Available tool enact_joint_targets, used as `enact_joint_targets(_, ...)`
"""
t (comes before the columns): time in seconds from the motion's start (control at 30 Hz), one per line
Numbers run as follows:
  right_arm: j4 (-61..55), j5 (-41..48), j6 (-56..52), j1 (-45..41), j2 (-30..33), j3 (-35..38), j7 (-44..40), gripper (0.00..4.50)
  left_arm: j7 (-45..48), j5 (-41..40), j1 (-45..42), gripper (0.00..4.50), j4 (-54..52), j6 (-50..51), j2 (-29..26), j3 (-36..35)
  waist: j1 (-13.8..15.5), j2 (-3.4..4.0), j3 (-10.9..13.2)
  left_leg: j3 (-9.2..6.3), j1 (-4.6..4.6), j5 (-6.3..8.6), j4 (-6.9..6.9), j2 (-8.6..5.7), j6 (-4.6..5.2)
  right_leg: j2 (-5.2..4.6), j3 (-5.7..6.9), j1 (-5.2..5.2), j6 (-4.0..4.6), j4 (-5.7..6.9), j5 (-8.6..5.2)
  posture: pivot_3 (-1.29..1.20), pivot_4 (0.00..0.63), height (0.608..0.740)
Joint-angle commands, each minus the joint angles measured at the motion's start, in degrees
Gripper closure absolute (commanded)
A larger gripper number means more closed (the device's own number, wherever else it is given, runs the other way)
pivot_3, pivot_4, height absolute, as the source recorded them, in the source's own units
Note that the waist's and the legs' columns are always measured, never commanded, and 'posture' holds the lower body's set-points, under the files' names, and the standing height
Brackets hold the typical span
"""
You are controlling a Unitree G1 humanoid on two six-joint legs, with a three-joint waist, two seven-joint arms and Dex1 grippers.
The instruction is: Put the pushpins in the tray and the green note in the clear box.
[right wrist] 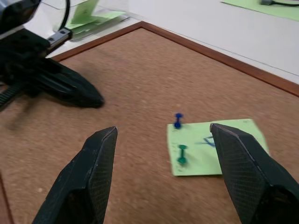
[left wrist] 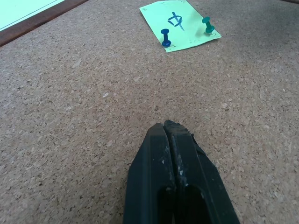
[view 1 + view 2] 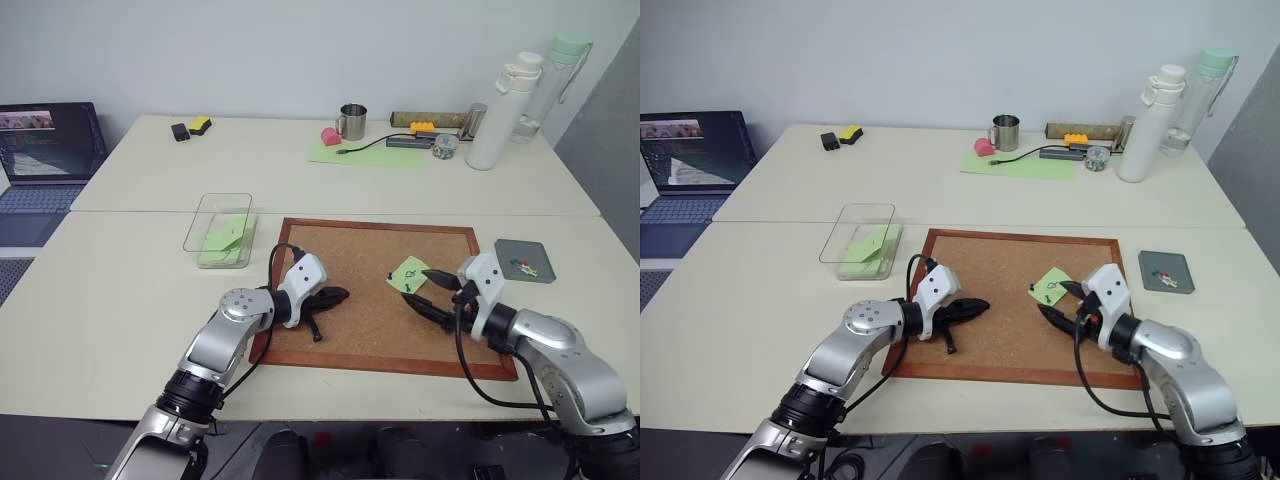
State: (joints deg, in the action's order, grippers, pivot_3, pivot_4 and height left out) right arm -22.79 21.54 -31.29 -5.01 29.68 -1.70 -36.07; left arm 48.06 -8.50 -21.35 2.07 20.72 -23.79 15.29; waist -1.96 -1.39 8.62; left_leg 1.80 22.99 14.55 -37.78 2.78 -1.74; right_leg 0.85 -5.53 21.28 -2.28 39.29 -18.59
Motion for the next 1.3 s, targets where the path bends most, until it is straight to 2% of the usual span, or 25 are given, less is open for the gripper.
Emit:
enact_joint_targets(0.03, 0.1, -1.9, 0.2, -2.0, -1.2, -1.7, 1.9, 1.19, -0.1, 1.4, 1.4, 4.50, 1.6, 2.0, -1.0, 0.8, 0.0, 0.00, 0.0, 0.00, 0.00, 0.00, 0.00, 0.00, 0.00, 0.00, 0.00, 0.00, 0.00, 0.00, 0.00, 0.00, 0.150, 0.740)
enact_joint_targets(0.33, 6.4, -2.7, -0.8, -5.8, -4.4, -1.5, 3.8, 1.19, -0.1, 1.3, 1.8, 4.50, 0.8, 2.5, -1.2, 0.7, 0.0, -0.03, 0.0, 0.01, 0.01, 0.00, 0.01, -0.01, 0.00, 0.00, 0.00, 0.00, 0.00, -0.07, 0.00, 0.00, 0.150, 0.740)
enact_joint_targets(0.57, 8.3, -4.0, -0.7, -6.4, -3.3, -2.3, 3.0, 2.56, -0.3, 1.2, 2.4, 4.50, -0.2, 3.1, -1.2, 0.8, 0.0, -0.03, 0.0, 0.02, 0.05, 0.02, 0.04, 0.00, 0.02, 0.00, 0.00, 0.00, 0.01, -0.19, 0.00, 0.00, 0.150, 0.740)
enact_joint_targets(0.83, 8.3, -4.3, -1.1, -6.2, -3.0, -2.2, 2.5, 4.41, -0.5, 1.2, 2.5, 4.50, -0.4, 3.3, -1.1, 0.7, 0.0, -0.03, 0.0, 0.02, 0.05, 0.03, 0.05, 0.00, 0.02, 0.00, 0.00, 0.00, 0.00, -0.21, 0.00, 0.00, 0.150, 0.740)
enact_joint_targets(1.03, 7.6, -3.1, -1.4, -6.2, -3.2, -0.7, 2.1, 4.46, -0.5, 1.2, 2.5, 4.50, -0.4, 3.3, -1.2, 0.6, 0.0, -0.03, 0.0, 0.02, 0.04, 0.03, 0.05, 0.00, 0.03, 0.00, -0.01, 0.00, 0.00, -0.21, 0.00, 0.00, 0.150, 0.740)
enact_joint_targets(1.3, 3.6, 3.7, -3.1, -6.3, -5.1, 3.6, 1.6, 4.46, -0.2, 1.2, 2.4, 4.50, -0.1, 3.3, -1.3, 0.8, 0.0, -0.03, 0.0, 0.01, 0.05, 0.04, 0.06, 0.00, 0.03, 0.00, 0.00, 0.00, 0.00, -0.21, 0.00, 0.00, 0.150, 0.740)
